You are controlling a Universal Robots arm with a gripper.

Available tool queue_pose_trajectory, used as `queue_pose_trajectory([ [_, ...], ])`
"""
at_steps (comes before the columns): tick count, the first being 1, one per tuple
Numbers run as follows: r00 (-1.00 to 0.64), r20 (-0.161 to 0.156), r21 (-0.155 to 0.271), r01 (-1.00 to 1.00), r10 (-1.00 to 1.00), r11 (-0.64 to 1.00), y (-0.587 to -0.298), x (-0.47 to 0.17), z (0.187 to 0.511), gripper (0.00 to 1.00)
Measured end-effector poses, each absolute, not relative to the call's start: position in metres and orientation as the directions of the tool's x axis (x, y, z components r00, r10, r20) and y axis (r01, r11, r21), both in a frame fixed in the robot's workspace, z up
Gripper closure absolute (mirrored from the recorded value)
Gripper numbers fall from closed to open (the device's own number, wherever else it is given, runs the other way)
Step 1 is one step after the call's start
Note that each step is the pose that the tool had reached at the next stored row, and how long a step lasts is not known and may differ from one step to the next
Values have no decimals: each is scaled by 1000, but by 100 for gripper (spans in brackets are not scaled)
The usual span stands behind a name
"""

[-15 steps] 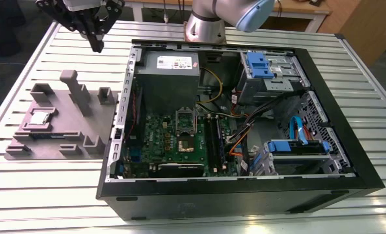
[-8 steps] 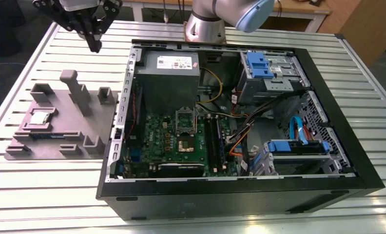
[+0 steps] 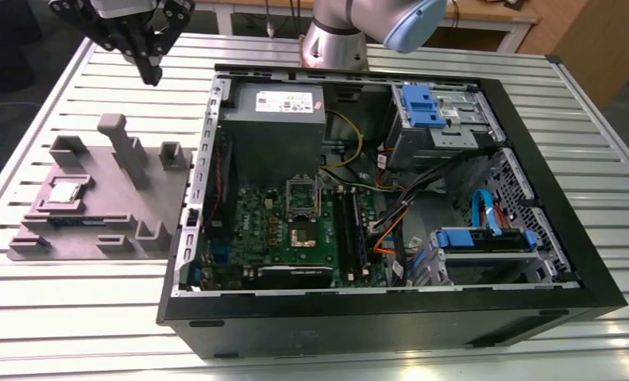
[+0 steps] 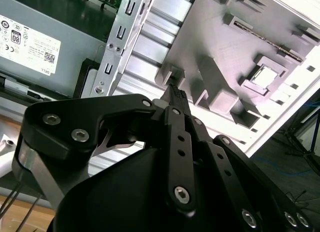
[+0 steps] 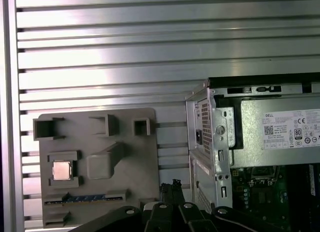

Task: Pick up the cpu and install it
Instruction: 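Reach for the cpu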

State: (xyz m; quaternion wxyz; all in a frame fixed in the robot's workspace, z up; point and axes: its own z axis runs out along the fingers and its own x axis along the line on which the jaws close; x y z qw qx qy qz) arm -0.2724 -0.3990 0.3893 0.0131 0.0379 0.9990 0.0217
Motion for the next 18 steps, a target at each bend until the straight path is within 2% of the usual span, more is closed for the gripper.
queue_pose_trajectory([
  [18,-997,-24,44,75,76,996,-399,-284,389,90],
])
